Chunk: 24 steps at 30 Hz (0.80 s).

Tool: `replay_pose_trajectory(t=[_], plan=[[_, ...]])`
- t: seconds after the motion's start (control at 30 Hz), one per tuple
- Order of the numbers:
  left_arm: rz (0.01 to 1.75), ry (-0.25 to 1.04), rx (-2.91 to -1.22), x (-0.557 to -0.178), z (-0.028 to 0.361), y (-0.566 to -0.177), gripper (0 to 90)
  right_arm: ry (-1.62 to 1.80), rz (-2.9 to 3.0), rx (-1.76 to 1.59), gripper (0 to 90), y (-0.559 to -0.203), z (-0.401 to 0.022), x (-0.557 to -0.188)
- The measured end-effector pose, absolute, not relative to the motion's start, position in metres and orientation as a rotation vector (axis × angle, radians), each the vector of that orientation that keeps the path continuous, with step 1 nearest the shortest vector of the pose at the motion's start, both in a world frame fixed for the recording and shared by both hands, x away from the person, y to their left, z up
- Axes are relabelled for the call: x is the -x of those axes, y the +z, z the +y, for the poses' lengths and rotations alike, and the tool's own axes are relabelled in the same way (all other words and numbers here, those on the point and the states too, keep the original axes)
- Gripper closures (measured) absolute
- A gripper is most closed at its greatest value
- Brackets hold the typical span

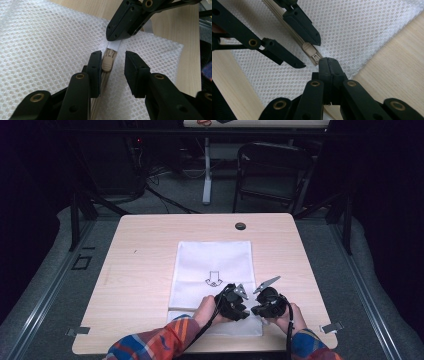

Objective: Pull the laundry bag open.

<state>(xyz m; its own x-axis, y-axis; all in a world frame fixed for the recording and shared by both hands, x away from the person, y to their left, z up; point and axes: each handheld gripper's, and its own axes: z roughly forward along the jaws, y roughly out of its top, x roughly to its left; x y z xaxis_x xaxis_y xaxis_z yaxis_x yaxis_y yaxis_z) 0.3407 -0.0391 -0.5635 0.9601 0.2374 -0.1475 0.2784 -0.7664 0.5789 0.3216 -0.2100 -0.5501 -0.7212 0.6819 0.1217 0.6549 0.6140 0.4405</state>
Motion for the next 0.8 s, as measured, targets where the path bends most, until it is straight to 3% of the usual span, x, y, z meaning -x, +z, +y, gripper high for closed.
replay_pose_trajectory(t=[0.37, 0.8], plan=[[0.339, -0.046, -2.483, -0.3403, -0.0421, -0.5662, 80.3, 0.789, 2.761, -1.223, 90.0, -0.5573, -0.2124, -0.3222], [0.339, -0.044, -2.468, -0.3405, -0.0388, -0.5662, 81.8, 0.762, 2.738, -1.245, 90.0, -0.5570, -0.2104, -0.3208]])
